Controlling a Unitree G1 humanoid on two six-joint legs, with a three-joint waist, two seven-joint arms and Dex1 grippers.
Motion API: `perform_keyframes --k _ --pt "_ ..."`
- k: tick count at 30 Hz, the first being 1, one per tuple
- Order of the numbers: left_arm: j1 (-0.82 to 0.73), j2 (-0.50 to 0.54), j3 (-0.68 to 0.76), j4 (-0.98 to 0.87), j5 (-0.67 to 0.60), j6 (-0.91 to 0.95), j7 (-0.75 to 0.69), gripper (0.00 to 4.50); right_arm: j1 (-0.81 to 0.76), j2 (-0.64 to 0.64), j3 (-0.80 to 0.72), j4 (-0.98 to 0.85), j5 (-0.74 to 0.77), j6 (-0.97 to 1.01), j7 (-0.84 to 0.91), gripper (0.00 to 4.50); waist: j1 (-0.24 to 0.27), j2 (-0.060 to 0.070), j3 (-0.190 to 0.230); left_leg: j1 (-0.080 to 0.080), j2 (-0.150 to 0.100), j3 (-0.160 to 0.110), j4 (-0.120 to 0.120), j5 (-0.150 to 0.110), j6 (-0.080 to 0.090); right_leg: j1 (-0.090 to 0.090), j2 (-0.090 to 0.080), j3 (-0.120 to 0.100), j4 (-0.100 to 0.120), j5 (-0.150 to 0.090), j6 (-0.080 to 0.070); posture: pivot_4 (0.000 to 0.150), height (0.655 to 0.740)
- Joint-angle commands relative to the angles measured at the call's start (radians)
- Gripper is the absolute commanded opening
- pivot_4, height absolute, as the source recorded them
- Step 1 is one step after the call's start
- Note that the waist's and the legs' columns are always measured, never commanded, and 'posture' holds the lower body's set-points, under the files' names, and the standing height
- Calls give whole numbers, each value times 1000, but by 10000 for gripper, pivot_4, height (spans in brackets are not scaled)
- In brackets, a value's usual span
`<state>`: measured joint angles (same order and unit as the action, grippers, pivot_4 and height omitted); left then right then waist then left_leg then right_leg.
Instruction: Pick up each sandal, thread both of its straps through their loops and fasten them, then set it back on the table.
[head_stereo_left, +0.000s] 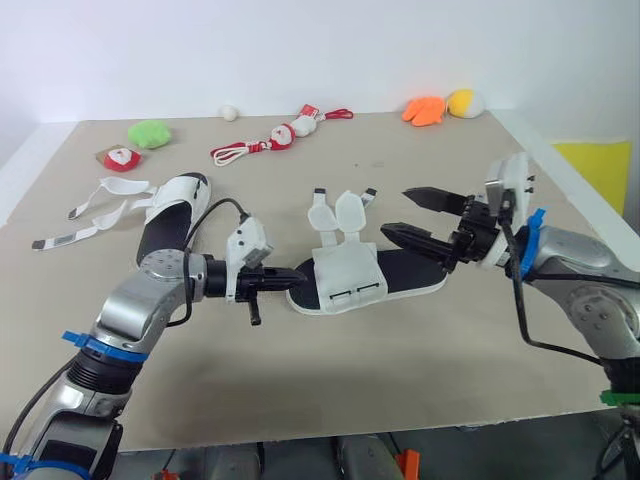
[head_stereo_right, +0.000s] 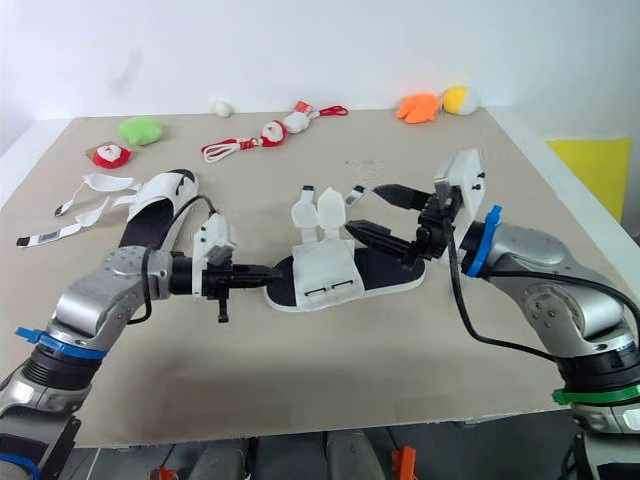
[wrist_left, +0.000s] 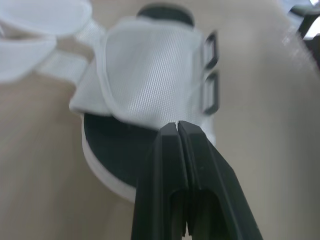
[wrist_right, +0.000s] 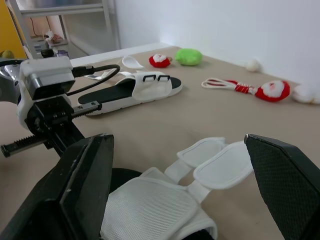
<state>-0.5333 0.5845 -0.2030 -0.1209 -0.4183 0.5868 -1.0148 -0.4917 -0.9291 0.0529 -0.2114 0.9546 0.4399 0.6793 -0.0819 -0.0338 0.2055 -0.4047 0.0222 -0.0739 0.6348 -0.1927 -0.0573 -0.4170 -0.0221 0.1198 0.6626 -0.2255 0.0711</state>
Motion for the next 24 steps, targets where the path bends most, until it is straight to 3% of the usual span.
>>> perform_keyframes --k 1,6,10,16,24 --pt "-3 -3 -29 14 67 -16 36 538 -58 28 -70 -43 -19 40 4 45000 0 0 0 0 0 0 0 0 0 0 0 0 0 0 0 1500 7400" --pt "-8 -24 -53 59 138 -40 71 538 -116 71 -100 -32 1 147 -4 45000 5 0 0 -1 0 0 0 0 0 0 0 0 0 0 0 1500 7400" --pt "-6 -64 -56 62 133 -41 80 538 -190 126 -137 1 99 292 -63 45000 5 0 0 -1 0 0 0 0 0 0 0 0 0 0 1 1500 7400" --pt "-5 -105 -62 64 141 -34 89 538 -279 174 -143 84 128 504 -167 45000 6 0 0 -1 0 0 0 0 0 0 0 0 0 1 0 1500 7400" --pt "3 -95 -84 71 177 -38 89 538 -478 380 -346 432 385 836 -614 45000 4 0 0 -2 0 0 0 0 0 -1 0 0 0 1 -1 1500 7400"
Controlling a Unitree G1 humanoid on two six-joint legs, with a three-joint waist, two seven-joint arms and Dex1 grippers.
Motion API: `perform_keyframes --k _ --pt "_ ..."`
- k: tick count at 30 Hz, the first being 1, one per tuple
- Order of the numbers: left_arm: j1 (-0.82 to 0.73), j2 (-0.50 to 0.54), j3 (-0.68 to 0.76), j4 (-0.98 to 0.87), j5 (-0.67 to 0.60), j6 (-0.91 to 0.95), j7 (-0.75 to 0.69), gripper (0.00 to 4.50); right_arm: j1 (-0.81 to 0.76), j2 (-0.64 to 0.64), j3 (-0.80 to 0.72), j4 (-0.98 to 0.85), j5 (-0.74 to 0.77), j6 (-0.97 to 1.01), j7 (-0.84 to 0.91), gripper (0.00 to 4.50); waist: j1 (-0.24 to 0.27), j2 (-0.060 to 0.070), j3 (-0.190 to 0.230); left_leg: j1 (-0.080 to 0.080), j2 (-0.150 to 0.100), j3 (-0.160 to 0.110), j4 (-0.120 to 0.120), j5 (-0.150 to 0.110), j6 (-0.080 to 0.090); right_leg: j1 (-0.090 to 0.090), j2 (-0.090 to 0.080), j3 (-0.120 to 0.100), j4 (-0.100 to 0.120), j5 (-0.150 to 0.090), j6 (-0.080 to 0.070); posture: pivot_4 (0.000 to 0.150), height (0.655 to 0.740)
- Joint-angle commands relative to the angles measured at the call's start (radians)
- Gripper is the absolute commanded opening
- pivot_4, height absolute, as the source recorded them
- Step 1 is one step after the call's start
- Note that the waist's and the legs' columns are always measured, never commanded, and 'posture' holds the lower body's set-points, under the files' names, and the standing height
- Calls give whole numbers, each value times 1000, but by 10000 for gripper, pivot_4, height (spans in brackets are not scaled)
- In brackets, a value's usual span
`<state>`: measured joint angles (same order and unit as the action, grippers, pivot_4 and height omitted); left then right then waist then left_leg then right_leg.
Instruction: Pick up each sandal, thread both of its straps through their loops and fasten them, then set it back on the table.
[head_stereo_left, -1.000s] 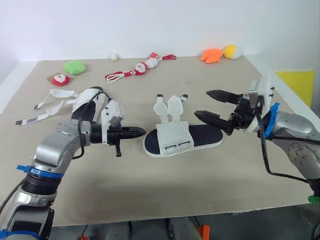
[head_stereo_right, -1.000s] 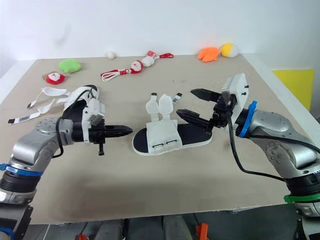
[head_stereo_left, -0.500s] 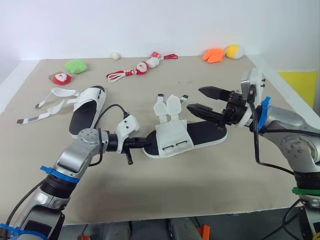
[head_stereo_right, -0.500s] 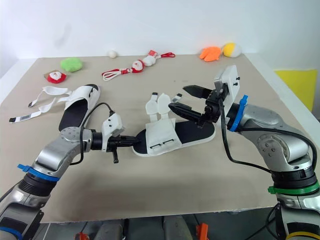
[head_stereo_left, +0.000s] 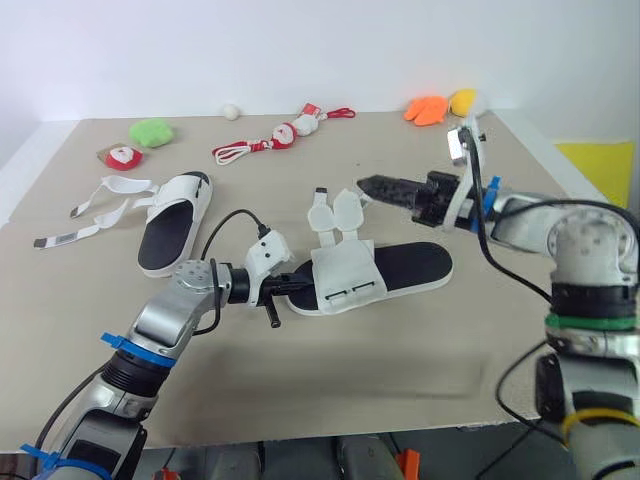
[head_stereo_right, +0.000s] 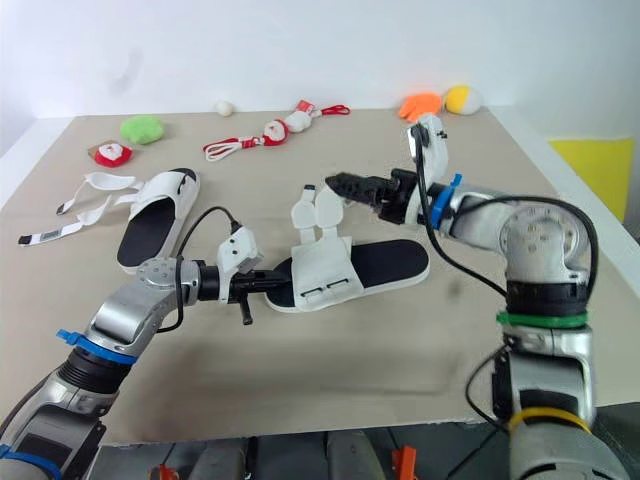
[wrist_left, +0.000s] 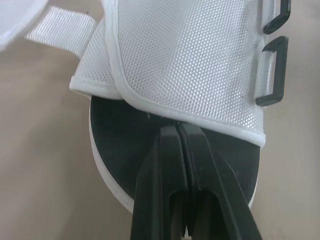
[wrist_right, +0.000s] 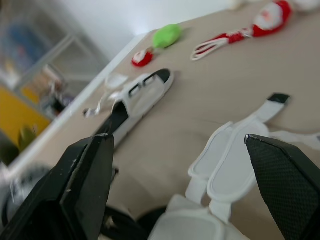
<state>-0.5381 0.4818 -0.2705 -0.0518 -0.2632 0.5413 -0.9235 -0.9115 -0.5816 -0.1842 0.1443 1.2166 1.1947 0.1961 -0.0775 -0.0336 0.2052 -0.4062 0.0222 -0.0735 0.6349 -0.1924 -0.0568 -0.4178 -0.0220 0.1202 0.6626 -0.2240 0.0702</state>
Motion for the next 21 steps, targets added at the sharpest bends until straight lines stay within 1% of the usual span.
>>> perform_keyframes --k 1,5,11,13,16,21 --pt "6 8 -15 1 21 9 -3 538 -76 48 -143 119 159 97 -180 45000 0 0 0 0 0 0 0 0 0 0 0 0 0 0 0 1500 7400" --pt "6 9 -15 3 25 8 -2 538 -111 120 -220 210 218 101 -375 45000 -1 0 0 -1 0 0 -1 0 1 0 0 0 0 -1 0 1500 7400" --pt "11 7 -16 -7 27 12 -3 538 -125 263 -286 252 237 17 -626 45000 -5 1 0 -1 0 0 -1 0 2 -1 1 0 0 0 1 1500 7400" --pt "10 6 -17 -8 28 13 -3 538 -122 307 -301 249 237 -11 -676 45000 -7 1 0 -1 0 0 -1 0 2 -1 1 0 0 0 1 1500 7400" --pt "10 6 -15 -11 29 15 -2 538 -113 357 -314 267 197 -81 -743 45000 -9 1 0 -1 0 0 -1 0 2 -1 1 0 0 0 1 1500 7400" --pt "13 8 -14 -21 31 21 0 538 -116 372 -326 314 118 -171 -770 45000 -10 1 0 -1 0 0 -1 0 2 -1 1 0 -1 0 1 1500 7400"
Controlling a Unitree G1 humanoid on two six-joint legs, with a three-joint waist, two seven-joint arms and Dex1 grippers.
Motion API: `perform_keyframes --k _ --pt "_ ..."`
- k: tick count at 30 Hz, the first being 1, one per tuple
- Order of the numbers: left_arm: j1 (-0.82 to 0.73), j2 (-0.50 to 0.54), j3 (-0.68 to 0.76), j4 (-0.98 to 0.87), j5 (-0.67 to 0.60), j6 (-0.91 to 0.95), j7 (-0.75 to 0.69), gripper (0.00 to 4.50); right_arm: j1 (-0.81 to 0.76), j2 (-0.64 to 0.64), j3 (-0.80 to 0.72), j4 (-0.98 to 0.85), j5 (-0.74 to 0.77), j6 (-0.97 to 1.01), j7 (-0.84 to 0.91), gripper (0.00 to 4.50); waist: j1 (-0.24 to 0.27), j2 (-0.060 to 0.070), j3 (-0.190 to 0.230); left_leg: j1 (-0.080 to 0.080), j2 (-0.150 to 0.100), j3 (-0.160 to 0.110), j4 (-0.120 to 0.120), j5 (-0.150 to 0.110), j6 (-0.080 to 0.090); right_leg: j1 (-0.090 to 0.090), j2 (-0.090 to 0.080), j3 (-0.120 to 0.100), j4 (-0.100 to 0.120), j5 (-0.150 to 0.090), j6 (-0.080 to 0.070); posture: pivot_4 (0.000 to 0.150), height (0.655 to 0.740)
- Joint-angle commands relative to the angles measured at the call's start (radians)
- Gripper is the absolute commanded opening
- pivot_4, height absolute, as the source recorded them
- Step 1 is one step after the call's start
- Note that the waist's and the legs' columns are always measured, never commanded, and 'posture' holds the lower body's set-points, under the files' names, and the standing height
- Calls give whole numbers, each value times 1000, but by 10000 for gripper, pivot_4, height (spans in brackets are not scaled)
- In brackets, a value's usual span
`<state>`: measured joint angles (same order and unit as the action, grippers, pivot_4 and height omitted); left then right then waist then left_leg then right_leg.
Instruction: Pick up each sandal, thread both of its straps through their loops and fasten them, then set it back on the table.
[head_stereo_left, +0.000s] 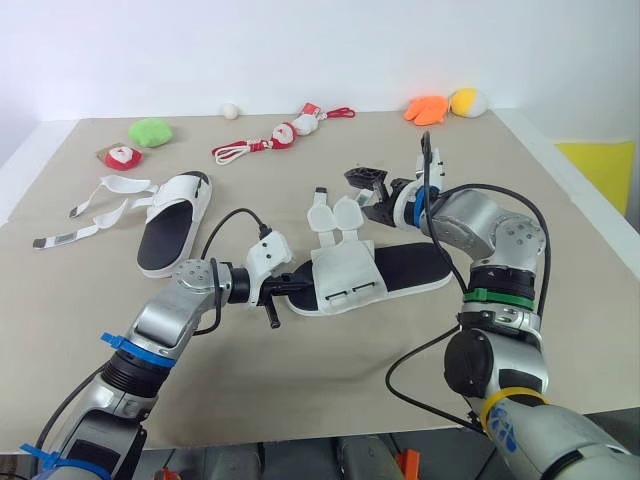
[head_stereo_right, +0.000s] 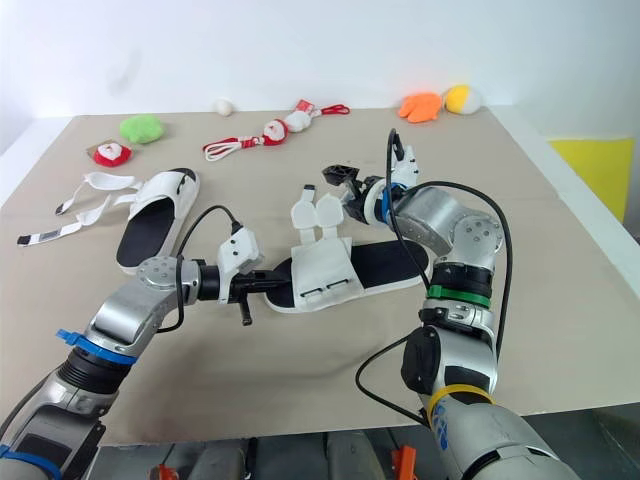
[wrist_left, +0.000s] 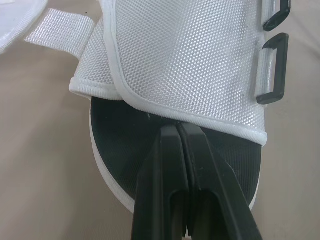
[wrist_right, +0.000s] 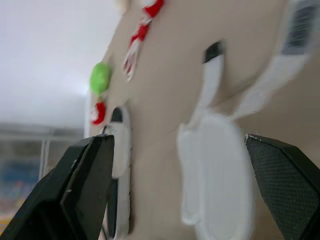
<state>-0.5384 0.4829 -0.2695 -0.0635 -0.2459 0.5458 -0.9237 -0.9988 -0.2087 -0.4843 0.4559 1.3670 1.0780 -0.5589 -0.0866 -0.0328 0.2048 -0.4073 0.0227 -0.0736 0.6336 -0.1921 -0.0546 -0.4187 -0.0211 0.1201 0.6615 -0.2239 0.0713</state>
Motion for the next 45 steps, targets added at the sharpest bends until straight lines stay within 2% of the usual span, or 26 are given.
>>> perform_keyframes --k 1,10,17,24,27,28,29,31,33,35,45 --pt "14 8 -14 -11 13 17 1 538 -30 0 -31 8 -39 -65 -22 45000 -1 0 0 0 0 0 0 0 0 0 0 0 0 0 0 1500 7400" --pt "20 7 -12 -18 13 23 2 538 -60 53 -55 105 -98 -136 25 45000 -4 0 0 0 0 0 -2 0 0 0 0 0 -1 0 0 1500 7400" --pt "12 5 -11 -15 14 22 1 538 -162 73 -68 361 -232 -298 159 45000 -7 0 0 0 1 0 -2 0 0 0 0 0 -4 1 0 1500 7400" --pt "24 9 -6 -33 13 31 7 538 -236 63 -96 500 -321 -375 251 45000 -10 0 0 -1 1 0 -10 0 0 0 0 0 -14 3 1 1500 7400" --pt "28 10 -4 -41 13 37 11 0 -251 58 -107 528 -346 -379 272 37514 -10 0 0 -1 1 0 -12 0 0 0 0 -1 -14 3 1 1500 7400" --pt "29 10 -2 -43 12 38 12 0 -254 57 -109 536 -354 -379 279 30550 -10 0 0 -1 1 0 -12 0 0 0 0 -1 -15 3 1 1500 7400" --pt "30 11 -1 -44 12 40 13 0 -257 57 -112 545 -363 -378 286 28294 -11 0 0 -1 1 0 -12 0 0 0 0 -1 -15 3 1 1500 7400" --pt "32 11 0 -47 12 41 15 0 -261 57 -117 556 -380 -371 298 20392 -11 0 0 -1 1 0 -12 0 0 0 0 -1 -15 3 1 1500 7400" --pt "32 12 1 -49 12 42 16 0 -264 56 -121 563 -393 -361 307 8915 -12 0 0 -1 1 0 -12 0 0 0 0 -1 -15 3 1 1500 7400" --pt "31 11 1 -47 12 41 18 0 -265 54 -124 571 -405 -352 315 478 -12 0 0 -1 1 0 -12 0 0 0 0 -1 -15 3 1 1500 7400" --pt "27 5 1 -42 13 38 23 0 -277 36 -113 559 -462 -314 356 478 -12 0 0 -1 1 0 -12 0 0 0 1 -1 -15 3 1 1500 7400"
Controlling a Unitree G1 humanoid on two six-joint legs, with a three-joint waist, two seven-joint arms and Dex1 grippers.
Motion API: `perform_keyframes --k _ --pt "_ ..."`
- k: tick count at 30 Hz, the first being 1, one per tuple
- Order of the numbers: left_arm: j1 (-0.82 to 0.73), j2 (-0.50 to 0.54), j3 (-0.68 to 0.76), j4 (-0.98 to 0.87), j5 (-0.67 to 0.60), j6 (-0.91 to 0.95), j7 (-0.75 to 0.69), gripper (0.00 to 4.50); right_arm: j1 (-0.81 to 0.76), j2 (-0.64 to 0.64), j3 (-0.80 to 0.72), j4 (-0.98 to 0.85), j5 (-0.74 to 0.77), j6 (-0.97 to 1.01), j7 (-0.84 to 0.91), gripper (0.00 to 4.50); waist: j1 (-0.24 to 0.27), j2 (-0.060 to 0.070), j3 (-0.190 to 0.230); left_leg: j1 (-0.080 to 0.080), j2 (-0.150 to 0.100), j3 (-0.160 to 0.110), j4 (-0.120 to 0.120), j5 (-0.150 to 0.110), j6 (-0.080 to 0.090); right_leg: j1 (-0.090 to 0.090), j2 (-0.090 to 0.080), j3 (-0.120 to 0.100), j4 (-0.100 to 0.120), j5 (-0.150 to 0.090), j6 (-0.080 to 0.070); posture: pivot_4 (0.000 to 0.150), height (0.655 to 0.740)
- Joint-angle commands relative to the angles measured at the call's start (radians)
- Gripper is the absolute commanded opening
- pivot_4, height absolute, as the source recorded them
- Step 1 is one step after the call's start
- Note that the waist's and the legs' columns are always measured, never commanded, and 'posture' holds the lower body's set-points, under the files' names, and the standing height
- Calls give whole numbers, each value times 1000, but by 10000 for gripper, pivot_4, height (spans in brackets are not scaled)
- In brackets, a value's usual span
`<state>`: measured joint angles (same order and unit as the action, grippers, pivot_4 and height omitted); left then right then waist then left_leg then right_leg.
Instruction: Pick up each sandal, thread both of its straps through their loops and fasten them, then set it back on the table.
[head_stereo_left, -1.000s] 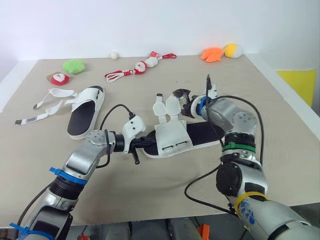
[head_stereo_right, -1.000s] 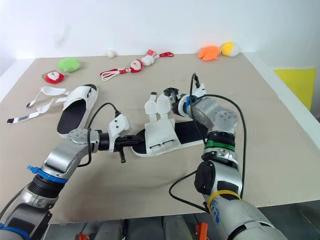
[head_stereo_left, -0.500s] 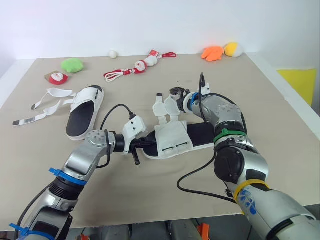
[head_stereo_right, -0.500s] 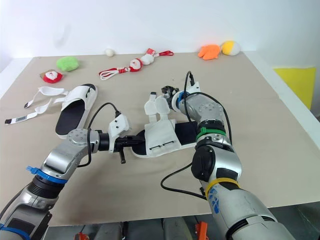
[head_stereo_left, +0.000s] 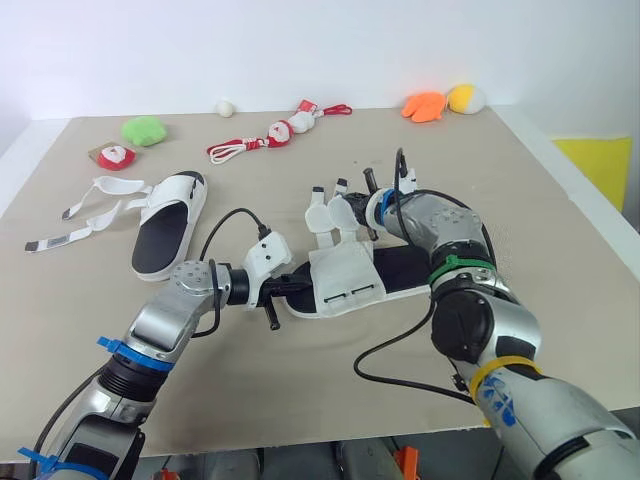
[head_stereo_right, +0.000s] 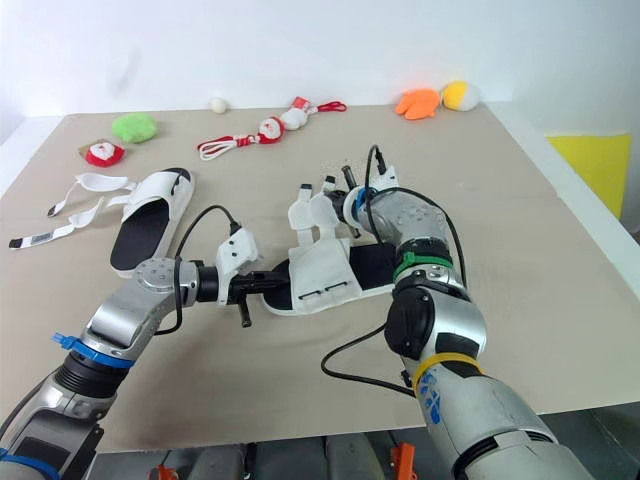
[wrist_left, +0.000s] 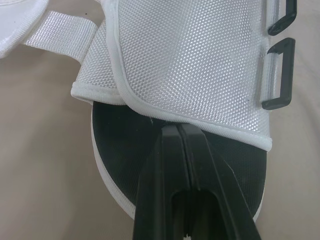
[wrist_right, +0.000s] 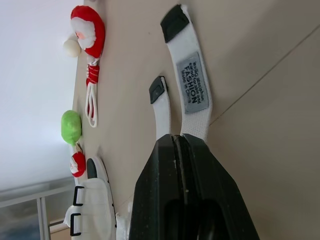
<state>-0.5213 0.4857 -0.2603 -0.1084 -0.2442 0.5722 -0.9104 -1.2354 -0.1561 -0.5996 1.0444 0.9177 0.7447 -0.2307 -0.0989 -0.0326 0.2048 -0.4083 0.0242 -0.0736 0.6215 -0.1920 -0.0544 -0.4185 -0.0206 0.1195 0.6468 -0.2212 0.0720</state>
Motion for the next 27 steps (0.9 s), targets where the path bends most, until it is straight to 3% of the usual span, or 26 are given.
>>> perform_keyframes --k 1,3,9,11,27 --pt "10 2 -8 2 12 12 10 0 -43 -19 4 -33 -16 33 38 3268 0 0 0 0 0 0 0 0 0 0 0 0 0 0 0 1500 7400" --pt "10 2 -8 2 12 11 10 0 -44 -26 6 -34 -28 48 49 9008 0 0 0 0 0 0 0 0 0 0 0 0 0 0 0 1500 7400" --pt "13 2 -7 -3 11 14 14 0 -48 -45 -16 -11 -44 79 59 38351 0 0 0 0 0 0 0 0 0 0 0 0 0 0 0 1500 7400" --pt "16 2 -6 -6 10 15 16 0 -52 -44 -33 0 -34 102 60 44305 0 0 0 0 0 0 0 0 0 0 0 0 0 0 0 1500 7400" --pt "32 0 -8 -20 7 22 35 0 -59 -34 -80 -8 -17 254 160 44305 -1 0 0 0 1 0 0 0 0 0 1 0 0 0 0 1500 7400"
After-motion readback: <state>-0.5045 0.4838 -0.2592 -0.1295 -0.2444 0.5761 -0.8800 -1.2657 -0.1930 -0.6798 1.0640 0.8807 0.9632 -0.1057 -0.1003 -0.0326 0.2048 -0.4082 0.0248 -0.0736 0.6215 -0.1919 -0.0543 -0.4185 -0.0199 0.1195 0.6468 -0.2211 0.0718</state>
